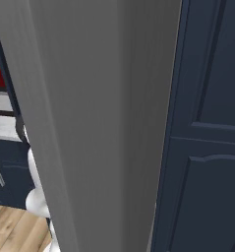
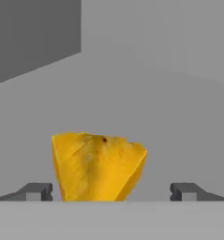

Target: Pick the cheese from the fridge and the cheese grater from the cabinet and place them next to the salad bowl.

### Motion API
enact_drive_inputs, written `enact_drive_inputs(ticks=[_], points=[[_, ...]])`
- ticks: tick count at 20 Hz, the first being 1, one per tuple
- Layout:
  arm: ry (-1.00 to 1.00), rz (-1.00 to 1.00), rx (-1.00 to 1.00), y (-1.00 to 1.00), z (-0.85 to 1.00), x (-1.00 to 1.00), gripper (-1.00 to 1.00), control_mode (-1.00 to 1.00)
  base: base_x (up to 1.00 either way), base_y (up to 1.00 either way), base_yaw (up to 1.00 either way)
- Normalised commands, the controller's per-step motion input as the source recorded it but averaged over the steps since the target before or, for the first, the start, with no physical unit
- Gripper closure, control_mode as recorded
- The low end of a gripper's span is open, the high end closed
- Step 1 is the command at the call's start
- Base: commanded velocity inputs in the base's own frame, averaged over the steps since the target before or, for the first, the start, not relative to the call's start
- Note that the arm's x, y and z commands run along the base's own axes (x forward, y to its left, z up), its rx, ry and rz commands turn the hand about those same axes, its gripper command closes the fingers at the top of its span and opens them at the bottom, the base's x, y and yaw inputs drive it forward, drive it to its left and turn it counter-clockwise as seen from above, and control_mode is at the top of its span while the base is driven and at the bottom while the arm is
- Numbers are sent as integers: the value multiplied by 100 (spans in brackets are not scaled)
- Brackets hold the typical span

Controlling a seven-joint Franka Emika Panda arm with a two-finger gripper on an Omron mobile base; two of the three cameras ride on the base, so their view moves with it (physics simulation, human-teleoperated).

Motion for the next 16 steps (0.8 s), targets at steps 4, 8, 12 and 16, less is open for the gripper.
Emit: enact_drive_inputs(ticks=[4,8,12,16], points=[[6,0,0,20,-30,54,-100,-100,0,0,0],[7,0,0,34,-35,42,100,-100,0,0,0],[8,0,0,15,-37,23,100,-100,0,0,0],[-1,0,0,6,-69,-4,100,-100,0,0,0]])
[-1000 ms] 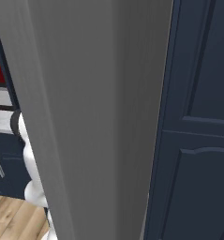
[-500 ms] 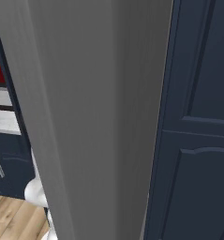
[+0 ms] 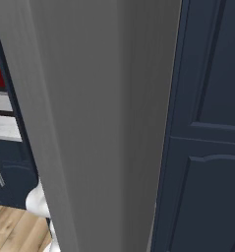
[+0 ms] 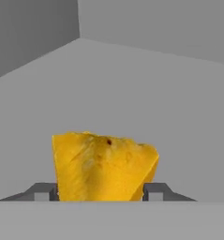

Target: Pick the cheese from the fridge and the cheese grater from the cabinet and place them next to the salad bowl.

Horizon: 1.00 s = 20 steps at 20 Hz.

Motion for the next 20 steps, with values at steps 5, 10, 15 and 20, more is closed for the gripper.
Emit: enact_drive_inputs(ticks=[5,10,15,20], points=[[-22,0,0,0,-60,-62,100,-100,0,0,0],[-21,0,7,0,-23,-84,100,-100,0,0,0],[-18,0,7,0,-7,-76,100,-100,0,0,0],[-20,0,0,0,25,-63,100,-100,0,0,0]])
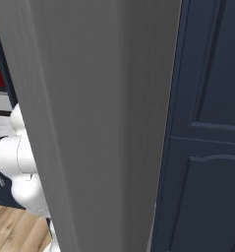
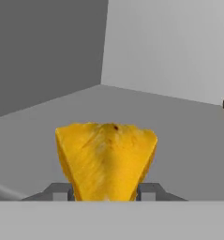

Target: Pick the cheese from the fridge and the cheese grater from the cabinet and place them next to the salad bowl.

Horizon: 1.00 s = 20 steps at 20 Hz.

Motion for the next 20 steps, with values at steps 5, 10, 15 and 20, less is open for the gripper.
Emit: enact_drive_inputs(ticks=[5,10,15,20], points=[[-6,0,0,0,47,-76,100,-100,0,0,0],[0,-2,0,-3,13,-100,100,-100,0,0,0],[0,-2,0,-2,33,-100,100,-100,0,0,0],[1,-4,1,-6,31,-100,100,-100,0,0,0]])
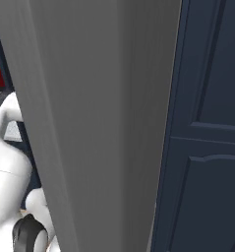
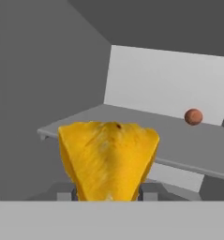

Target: Pick the cheese from the fridge and the cheese grater from the cabinet and place them next to the salad bowl.

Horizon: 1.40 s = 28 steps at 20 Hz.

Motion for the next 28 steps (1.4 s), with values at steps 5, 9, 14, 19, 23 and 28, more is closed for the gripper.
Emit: enact_drive_inputs(ticks=[5,9,14,19,23,28], points=[[3,-4,0,-10,27,-100,100,-100,0,0,0],[3,-1,2,-8,19,-100,100,-100,0,0,0],[1,-1,3,-3,6,-100,100,-100,0,0,0],[22,-8,6,-3,9,-70,100,-100,0,0,0],[28,-12,2,0,17,-43,100,-100,0,0,0],[4,-4,0,-19,3,-42,100,-100,0,0,0]])
